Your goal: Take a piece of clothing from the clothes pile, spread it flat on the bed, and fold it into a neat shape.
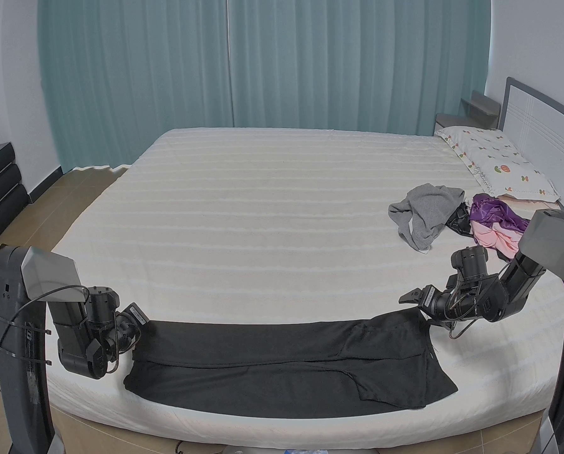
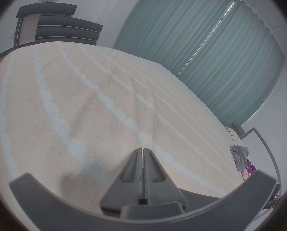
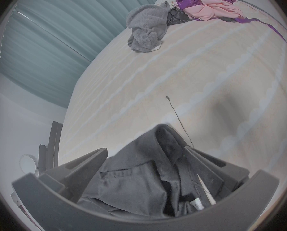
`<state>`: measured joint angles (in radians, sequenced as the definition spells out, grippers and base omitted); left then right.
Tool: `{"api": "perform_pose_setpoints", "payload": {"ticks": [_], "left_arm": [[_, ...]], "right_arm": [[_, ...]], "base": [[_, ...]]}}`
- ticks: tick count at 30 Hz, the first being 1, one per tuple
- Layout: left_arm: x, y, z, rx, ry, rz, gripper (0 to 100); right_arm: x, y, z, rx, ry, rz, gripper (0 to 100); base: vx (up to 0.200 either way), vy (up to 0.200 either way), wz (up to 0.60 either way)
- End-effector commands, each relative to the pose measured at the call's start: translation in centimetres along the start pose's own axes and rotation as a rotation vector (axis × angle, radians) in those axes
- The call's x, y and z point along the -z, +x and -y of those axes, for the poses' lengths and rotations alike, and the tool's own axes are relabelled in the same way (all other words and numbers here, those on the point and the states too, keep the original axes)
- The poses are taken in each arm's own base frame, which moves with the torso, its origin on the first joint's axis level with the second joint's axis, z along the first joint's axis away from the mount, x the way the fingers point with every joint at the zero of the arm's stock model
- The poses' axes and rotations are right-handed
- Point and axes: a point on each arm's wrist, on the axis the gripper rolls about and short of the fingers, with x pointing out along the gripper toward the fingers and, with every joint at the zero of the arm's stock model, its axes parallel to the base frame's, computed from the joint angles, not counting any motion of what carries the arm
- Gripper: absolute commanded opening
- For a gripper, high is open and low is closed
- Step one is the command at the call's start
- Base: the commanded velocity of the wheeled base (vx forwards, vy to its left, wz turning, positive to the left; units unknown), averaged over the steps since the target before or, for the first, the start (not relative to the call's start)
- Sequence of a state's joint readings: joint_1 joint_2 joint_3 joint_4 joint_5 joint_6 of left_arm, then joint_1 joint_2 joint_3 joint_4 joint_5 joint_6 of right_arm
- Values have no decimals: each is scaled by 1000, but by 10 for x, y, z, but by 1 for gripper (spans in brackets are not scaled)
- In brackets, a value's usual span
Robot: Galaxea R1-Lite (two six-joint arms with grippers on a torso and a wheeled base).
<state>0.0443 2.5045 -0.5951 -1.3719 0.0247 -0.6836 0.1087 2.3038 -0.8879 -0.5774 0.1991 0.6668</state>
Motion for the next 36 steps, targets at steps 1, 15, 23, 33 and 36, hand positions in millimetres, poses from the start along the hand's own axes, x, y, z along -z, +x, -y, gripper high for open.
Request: {"api": "perform_pose_setpoints", "payload": {"ticks": [1, 15, 23, 33, 36], "left_arm": [[-1, 2, 1, 6, 0, 6, 0], [-1, 3, 2, 9, 0, 9, 0], [-1, 3, 2, 9, 0, 9, 0], [-1, 3, 1, 7, 3, 9, 0], [-1, 3, 1, 8, 3, 10, 0]], "right_arm": [[1, 10, 7, -2, -1, 14, 100], [0, 24, 13, -18, -15, 53, 100], [2, 31, 17, -3, -31, 49, 0], [1, 31, 18, 34, -30, 75, 0], [-3, 29, 22, 53, -21, 97, 0]], "base": [[0, 0, 0], [0, 0, 0], [0, 0, 0], [0, 0, 0], [0, 0, 0]]}}
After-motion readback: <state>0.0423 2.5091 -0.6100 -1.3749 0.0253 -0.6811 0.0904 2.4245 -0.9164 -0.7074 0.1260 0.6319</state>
